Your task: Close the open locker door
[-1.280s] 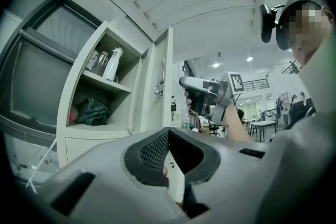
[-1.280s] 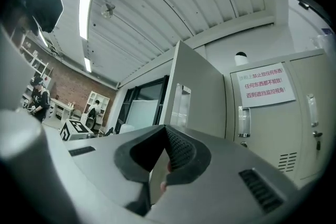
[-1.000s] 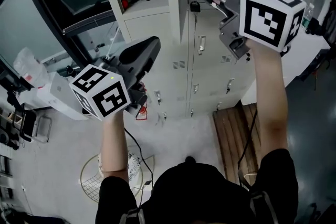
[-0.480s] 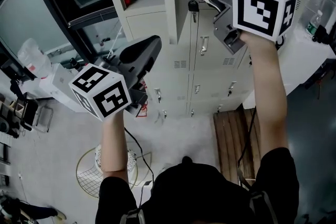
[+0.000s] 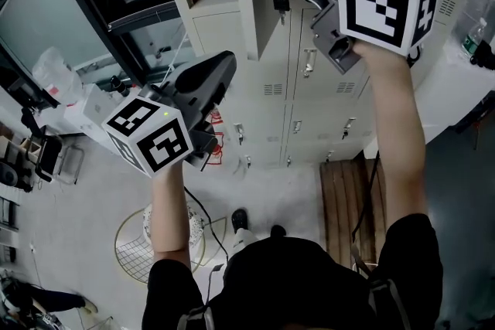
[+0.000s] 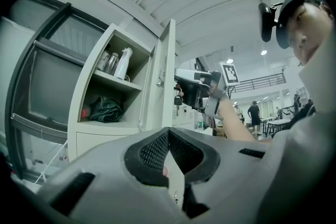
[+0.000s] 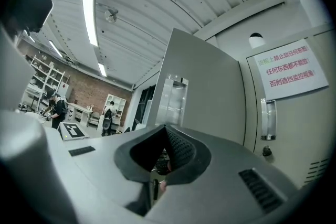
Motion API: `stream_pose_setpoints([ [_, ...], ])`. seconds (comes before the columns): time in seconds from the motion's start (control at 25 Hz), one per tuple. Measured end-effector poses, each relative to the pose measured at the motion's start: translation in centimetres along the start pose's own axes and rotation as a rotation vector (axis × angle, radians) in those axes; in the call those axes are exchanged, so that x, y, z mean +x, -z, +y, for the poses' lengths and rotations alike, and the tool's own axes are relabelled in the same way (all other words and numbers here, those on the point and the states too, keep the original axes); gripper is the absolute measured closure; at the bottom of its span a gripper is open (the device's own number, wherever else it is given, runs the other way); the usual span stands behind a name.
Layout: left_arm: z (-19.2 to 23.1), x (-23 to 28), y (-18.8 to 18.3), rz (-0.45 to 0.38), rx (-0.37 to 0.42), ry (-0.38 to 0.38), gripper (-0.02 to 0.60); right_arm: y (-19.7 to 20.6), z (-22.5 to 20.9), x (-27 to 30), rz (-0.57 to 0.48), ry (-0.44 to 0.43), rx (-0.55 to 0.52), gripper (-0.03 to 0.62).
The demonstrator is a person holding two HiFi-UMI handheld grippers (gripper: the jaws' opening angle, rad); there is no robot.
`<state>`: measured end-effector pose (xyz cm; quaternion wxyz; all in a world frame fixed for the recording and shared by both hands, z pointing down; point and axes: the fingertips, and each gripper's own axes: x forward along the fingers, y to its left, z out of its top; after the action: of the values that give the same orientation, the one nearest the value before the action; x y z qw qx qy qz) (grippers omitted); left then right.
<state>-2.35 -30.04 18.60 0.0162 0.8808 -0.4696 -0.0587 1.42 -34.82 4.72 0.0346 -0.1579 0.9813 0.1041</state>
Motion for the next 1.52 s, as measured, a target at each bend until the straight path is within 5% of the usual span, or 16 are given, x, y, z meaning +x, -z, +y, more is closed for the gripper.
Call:
stream_pose_setpoints([
  [0.68, 4.8, -1.5, -0.3, -0.017, 0.005, -0.002, 0.565, 0.6, 0.5, 4.3, 0.004, -0.011, -0.022, 0.589],
  [1.52, 12.2, -1.5, -1.5, -0.004, 0.007, 0.061, 0.565, 1.1, -1.0, 11.0, 0.028, 0.076, -0.044, 0.589],
])
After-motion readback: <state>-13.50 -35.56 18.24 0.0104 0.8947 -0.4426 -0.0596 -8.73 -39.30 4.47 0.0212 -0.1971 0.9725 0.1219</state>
